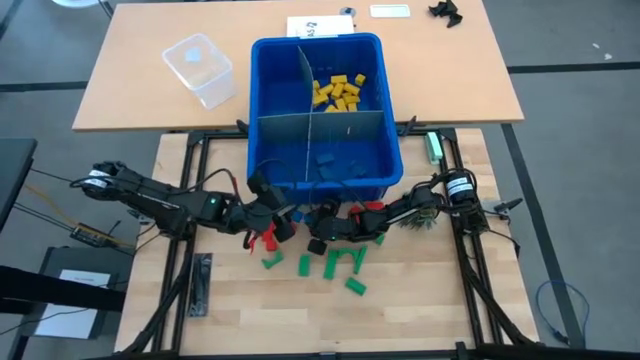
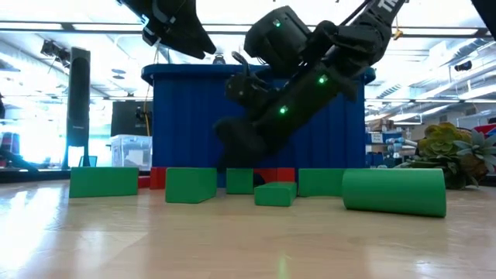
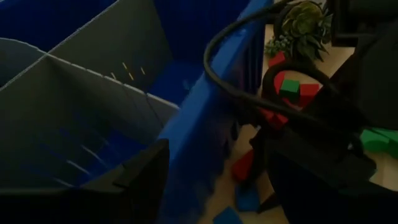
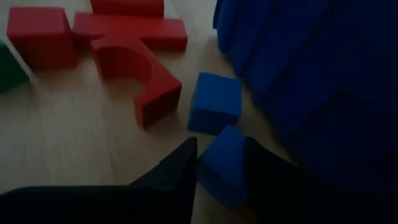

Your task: Sort Items/Unsort Items

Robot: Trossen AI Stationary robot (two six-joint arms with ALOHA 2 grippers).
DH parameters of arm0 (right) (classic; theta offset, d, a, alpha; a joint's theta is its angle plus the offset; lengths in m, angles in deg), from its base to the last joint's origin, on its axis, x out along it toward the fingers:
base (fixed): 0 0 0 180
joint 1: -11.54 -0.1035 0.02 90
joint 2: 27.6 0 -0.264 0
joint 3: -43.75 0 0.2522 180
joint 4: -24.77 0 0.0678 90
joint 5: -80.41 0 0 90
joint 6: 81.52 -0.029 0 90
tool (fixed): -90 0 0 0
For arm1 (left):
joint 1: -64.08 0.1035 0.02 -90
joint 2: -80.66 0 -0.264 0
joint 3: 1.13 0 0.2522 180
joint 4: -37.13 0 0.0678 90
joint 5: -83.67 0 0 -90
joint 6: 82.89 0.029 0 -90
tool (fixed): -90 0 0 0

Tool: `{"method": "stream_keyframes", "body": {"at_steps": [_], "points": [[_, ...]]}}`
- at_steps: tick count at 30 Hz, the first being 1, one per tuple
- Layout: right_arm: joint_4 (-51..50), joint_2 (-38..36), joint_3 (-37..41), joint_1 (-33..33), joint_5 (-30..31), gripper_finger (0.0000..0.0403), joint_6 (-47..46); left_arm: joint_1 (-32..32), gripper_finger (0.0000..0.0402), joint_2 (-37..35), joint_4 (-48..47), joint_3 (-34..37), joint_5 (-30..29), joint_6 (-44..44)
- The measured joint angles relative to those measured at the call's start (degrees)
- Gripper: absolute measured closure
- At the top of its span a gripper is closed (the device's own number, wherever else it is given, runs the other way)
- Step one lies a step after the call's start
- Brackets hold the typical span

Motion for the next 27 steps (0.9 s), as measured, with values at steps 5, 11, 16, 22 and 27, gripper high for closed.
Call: {"method": "stream_keyframes", "body": {"at_steps": [5, 11, 16, 22, 27], "points": [[-1.5, -0.5, 0.0, -1.4, -2.4, 0.0279, 2.1, 0.0, 0.0131, 0.0, 0.1, 0.0, 0.0, 0.0], [-4.7, -4.1, 0.3, -5.0, -5.2, 0.0281, 4.6, -0.1, 0.0131, 0.0, 0.0, 0.0, 0.0, 0.0], [-5.1, -6.2, 0.3, -6.7, -4.5, 0.025, 8.5, -0.1, 0.0131, 0.0, 0.4, 0.0, 0.0, 0.0], [-5.6, -5.9, 0.3, -5.0, -4.3, 0.0169, 9.7, -0.1, 0.0131, 0.0, 1.3, 0.0, 0.0, 0.0], [-8.3, -5.9, 0.2, -1.8, -13.5, 0.0133, 11.8, -0.1, 0.0131, 0.0, 1.1, 0.0, 0.0, 0.0]]}}
